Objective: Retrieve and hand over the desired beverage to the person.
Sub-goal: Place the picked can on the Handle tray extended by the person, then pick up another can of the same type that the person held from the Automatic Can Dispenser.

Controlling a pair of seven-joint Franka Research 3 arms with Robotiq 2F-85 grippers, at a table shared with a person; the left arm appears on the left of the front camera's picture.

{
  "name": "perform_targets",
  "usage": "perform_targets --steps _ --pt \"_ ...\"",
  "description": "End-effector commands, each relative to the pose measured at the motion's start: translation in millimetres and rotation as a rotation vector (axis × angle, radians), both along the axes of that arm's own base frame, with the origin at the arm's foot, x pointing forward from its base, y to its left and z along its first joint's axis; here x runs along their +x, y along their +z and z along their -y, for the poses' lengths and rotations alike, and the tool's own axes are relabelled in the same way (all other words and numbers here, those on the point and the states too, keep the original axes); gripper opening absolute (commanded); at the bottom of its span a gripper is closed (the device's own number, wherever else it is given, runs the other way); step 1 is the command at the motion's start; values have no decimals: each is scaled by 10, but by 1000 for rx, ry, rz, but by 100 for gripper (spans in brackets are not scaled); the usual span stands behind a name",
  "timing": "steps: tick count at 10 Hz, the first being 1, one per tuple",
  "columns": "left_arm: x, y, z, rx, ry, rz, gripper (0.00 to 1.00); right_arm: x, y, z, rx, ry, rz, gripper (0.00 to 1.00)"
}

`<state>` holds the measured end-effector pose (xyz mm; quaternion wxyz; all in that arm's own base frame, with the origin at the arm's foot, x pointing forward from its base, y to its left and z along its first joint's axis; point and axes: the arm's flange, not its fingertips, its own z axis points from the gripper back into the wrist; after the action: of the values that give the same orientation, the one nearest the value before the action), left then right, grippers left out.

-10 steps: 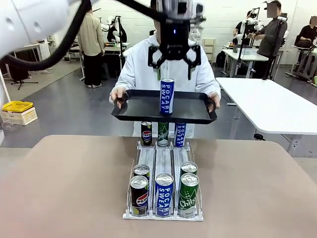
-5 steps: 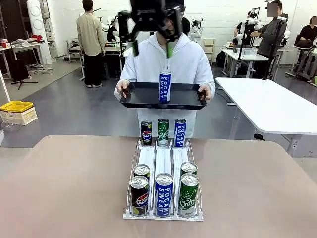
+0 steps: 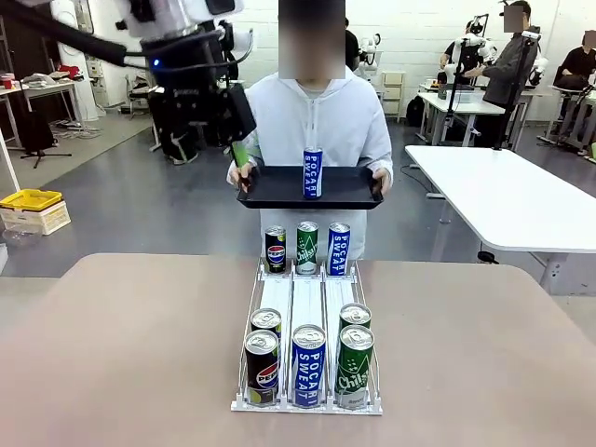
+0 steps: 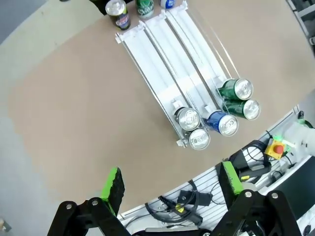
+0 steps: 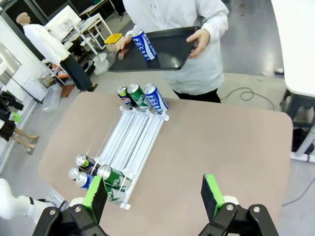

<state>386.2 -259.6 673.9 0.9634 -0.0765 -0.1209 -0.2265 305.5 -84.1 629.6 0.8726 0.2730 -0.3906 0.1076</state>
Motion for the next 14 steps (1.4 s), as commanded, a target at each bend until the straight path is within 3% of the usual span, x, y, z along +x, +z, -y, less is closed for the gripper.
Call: perform_targets --steps 1,2,3,4,13,14 --pt "-186 -106 -9 -44 -9 10 100 22 -14 2 17 23 7 100" --pt "-154 -82 -16 -59 19 2 100 22 -14 2 17 23 7 100" --pt "-114 -77 11 -106 135 -12 100 22 -14 2 17 23 7 100" --pt "-130 -91 3 -17 4 0 100 22 -14 2 17 23 7 100" --pt "-131 -98 29 -31 21 -8 100 22 -14 2 17 23 7 100" --pt "-44 -23 -343 -73 -105 9 100 22 -14 2 17 23 7 100"
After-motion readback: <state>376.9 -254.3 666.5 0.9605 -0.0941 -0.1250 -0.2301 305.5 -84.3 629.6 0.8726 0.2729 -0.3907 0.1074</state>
